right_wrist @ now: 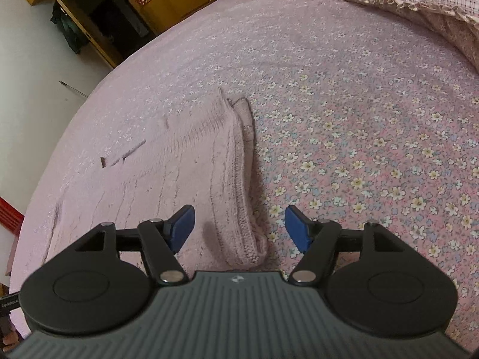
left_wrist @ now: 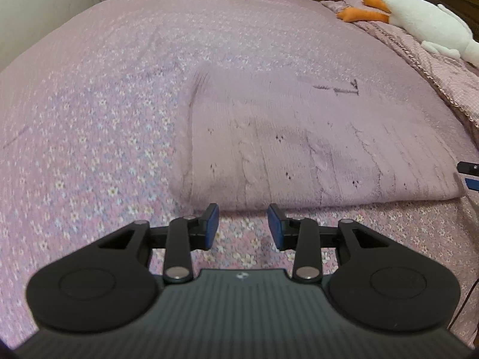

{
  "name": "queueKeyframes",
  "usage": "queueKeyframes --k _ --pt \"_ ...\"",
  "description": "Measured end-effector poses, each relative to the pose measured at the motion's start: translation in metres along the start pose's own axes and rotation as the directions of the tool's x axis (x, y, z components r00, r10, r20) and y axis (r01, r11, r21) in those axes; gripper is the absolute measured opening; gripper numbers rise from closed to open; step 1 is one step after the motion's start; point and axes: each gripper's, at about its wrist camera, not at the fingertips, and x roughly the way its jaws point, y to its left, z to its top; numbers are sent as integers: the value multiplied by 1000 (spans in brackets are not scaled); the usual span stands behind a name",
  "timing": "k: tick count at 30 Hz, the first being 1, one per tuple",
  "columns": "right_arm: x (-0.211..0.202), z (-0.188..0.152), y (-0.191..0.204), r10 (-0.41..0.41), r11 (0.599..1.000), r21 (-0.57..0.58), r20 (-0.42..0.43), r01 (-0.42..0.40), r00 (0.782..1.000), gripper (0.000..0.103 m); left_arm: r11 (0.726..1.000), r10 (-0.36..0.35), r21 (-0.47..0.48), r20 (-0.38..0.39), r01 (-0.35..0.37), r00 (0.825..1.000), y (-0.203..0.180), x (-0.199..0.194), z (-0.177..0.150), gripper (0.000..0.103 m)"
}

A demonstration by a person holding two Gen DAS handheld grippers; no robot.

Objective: Fold small clothes

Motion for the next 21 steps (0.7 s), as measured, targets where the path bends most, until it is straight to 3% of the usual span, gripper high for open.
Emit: queueKeyframes --k 2,9,11,16,21 --pt "-1 3 0 23 1000 -5 -3 -23 1000 78 1000 19 -22 -14 -20 1000 -1 1 -3 51" --pt "6 12 1 82 996 -14 -37 -83 996 82 995 44 -83 -68 -50 997 -5 5 -10 54" --pt "10 15 1 77 997 -16 -49 -78 996 82 994 64 -88 -83 -72 994 -8 7 -12 59" --pt "23 13 -1 93 996 -7 -67 -94 993 83 992 95 -77 -107 -104 990 -11 13 -17 60" --pt "28 10 -6 138 990 8 -61 -138 989 91 991 113 -65 -110 -121 987 -13 15 -20 61"
